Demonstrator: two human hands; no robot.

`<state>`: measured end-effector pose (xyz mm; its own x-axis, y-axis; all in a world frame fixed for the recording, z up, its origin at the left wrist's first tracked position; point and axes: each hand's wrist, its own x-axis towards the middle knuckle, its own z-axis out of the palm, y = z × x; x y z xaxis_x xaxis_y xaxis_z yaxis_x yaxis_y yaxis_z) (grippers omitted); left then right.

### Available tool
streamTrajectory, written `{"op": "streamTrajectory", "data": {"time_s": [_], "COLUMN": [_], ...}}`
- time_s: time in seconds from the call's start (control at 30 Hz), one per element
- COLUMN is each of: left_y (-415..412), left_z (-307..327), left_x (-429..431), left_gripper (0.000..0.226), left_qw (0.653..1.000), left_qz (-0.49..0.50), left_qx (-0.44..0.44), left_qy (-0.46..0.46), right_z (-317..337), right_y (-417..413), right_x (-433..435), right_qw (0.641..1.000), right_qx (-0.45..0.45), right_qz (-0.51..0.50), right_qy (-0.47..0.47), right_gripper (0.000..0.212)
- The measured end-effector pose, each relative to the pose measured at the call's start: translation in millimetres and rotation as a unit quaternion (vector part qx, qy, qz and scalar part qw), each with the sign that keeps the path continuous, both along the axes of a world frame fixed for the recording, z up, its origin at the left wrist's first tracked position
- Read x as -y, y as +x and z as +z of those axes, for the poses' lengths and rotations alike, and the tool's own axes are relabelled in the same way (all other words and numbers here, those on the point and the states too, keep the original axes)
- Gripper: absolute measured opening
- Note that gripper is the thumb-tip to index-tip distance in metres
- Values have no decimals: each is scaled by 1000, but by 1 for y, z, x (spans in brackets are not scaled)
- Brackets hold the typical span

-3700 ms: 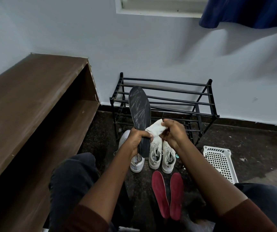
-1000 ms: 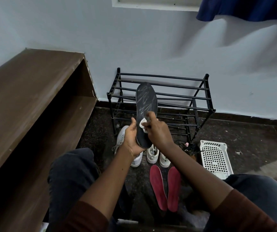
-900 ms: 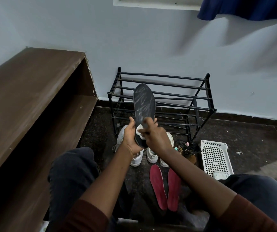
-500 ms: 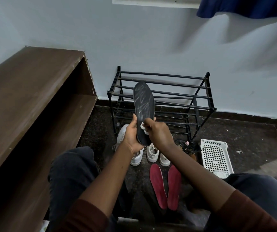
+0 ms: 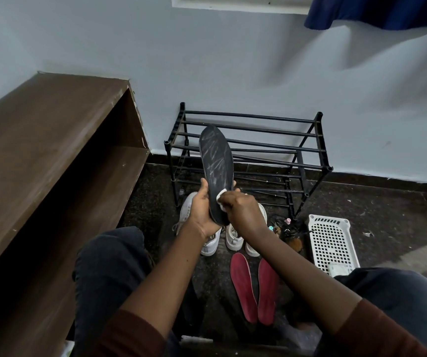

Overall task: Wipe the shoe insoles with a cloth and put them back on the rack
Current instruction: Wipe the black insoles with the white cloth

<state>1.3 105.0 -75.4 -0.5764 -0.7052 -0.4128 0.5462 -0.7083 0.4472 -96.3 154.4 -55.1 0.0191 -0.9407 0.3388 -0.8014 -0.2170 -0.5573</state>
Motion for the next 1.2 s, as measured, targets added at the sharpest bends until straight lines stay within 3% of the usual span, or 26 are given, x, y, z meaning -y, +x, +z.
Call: {"op": "streamTrajectory", "data": {"time_s": [0.17,0.3,0.47,0.67,0.9,1.03,1.2], "left_y": [2,8,9,16,20,18,8], "left_z": [-2,-1,0,-7,-12,-10,-1], "left_x": [1,7,10,8,11,9,3], "left_gripper": [68,68,68,75,72,67,66], "left_qw": [1000,999,999,999,998,997,999], "left_qz": [12,31,25,33,36,37,19], "left_qx": [-6,-3,11,-4,-46,-66,-35], "left_qy": [10,21,25,15,14,13,-20], "right_z": [6,4,1,15,8,7,10], "right_y": [6,5,-10,-4,6,1,-3], "right_x": [-4,-21,-21,-22,-36,-29,-4], "right_qw": [998,994,982,980,971,980,996], "right_qx": [58,23,-59,-14,-11,-53,-77], "right_qz": [2,104,181,188,237,192,45], "right_qy": [23,7,9,-59,-6,7,-15], "right_gripper": [20,22,44,34,23,28,17]}}
